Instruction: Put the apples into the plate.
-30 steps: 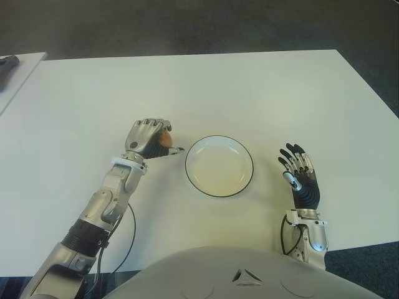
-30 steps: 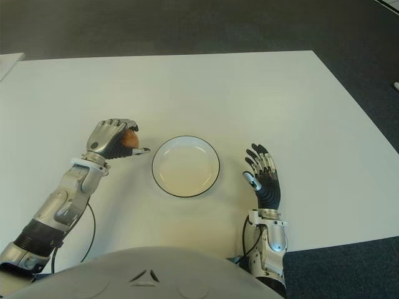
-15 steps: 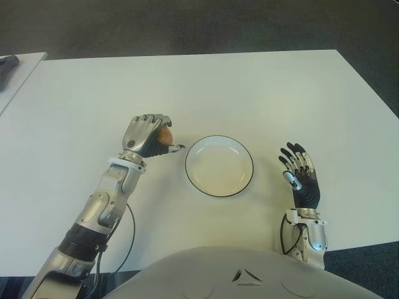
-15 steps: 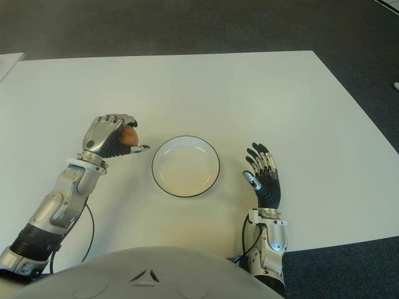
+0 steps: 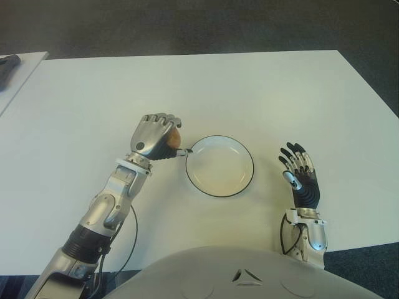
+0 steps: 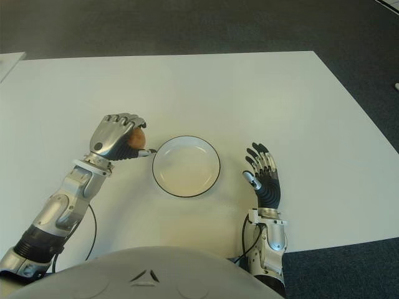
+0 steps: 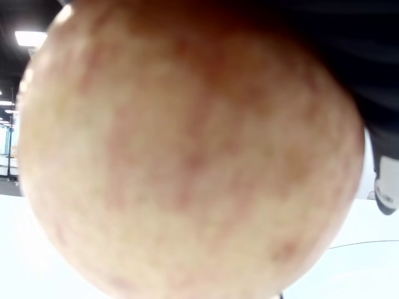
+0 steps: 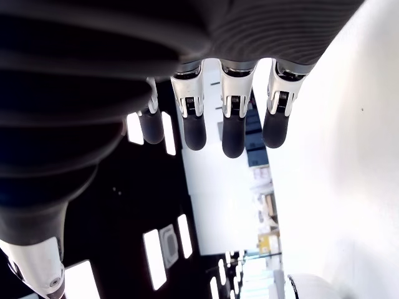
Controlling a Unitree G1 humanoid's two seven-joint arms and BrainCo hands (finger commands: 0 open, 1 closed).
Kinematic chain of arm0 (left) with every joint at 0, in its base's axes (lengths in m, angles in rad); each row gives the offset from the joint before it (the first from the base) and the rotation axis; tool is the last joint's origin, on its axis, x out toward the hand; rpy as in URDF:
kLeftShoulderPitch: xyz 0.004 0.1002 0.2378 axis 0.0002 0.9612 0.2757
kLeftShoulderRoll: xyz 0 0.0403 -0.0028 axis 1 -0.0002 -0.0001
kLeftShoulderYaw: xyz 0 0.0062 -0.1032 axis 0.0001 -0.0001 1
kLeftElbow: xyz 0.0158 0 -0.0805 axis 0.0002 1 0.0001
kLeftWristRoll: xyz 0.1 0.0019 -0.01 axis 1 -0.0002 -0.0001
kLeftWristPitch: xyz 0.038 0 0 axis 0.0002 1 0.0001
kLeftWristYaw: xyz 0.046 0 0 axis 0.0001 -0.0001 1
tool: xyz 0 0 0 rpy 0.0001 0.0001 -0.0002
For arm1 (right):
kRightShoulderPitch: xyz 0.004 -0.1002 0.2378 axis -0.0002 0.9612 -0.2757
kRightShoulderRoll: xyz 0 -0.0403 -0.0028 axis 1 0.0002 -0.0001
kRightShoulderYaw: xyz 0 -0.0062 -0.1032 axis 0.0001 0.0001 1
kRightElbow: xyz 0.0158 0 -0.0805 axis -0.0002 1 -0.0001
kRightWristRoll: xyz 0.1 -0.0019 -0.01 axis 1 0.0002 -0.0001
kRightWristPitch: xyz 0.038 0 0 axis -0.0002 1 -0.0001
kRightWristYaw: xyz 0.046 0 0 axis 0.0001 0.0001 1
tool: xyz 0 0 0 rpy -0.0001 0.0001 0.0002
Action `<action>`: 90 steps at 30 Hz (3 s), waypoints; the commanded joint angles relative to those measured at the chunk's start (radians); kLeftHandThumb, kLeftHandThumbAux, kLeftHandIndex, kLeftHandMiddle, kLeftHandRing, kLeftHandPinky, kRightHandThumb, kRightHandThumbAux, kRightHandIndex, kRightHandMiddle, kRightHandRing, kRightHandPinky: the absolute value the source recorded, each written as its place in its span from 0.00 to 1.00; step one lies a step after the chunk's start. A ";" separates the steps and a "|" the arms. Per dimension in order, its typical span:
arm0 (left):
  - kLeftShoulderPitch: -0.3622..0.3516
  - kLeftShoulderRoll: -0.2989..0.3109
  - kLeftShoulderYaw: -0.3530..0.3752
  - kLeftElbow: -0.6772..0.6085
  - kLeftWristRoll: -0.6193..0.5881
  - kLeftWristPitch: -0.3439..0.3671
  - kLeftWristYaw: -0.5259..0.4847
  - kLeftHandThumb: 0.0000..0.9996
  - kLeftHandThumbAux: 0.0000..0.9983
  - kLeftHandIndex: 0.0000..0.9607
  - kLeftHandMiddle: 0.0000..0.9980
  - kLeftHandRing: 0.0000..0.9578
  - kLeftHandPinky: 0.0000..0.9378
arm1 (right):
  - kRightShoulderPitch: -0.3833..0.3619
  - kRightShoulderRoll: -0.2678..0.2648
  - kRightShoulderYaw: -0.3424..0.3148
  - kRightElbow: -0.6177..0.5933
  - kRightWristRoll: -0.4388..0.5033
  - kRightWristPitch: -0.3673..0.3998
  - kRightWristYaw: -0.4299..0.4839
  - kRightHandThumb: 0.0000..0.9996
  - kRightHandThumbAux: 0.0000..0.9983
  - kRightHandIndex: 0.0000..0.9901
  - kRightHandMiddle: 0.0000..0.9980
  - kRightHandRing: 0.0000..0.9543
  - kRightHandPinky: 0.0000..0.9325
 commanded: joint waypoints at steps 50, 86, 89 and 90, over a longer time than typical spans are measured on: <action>-0.121 -0.247 -0.271 0.181 0.154 0.005 -0.044 0.85 0.66 0.42 0.53 0.87 0.86 | 0.065 0.023 0.039 -0.022 0.001 0.027 -0.028 0.28 0.65 0.12 0.15 0.16 0.19; -0.132 -0.261 -0.287 0.238 -0.008 0.037 -0.169 0.35 0.48 0.15 0.17 0.18 0.21 | 0.076 0.020 0.046 -0.027 -0.004 0.044 -0.040 0.27 0.64 0.11 0.15 0.16 0.18; -0.133 -0.255 -0.292 0.234 0.002 0.041 -0.176 0.23 0.42 0.06 0.06 0.06 0.07 | 0.076 0.020 0.046 -0.027 -0.007 0.046 -0.042 0.27 0.65 0.11 0.15 0.15 0.19; -0.134 -0.254 -0.292 0.235 0.002 0.041 -0.177 0.21 0.41 0.05 0.04 0.04 0.05 | 0.075 0.020 0.045 -0.027 -0.008 0.046 -0.043 0.27 0.65 0.11 0.15 0.15 0.19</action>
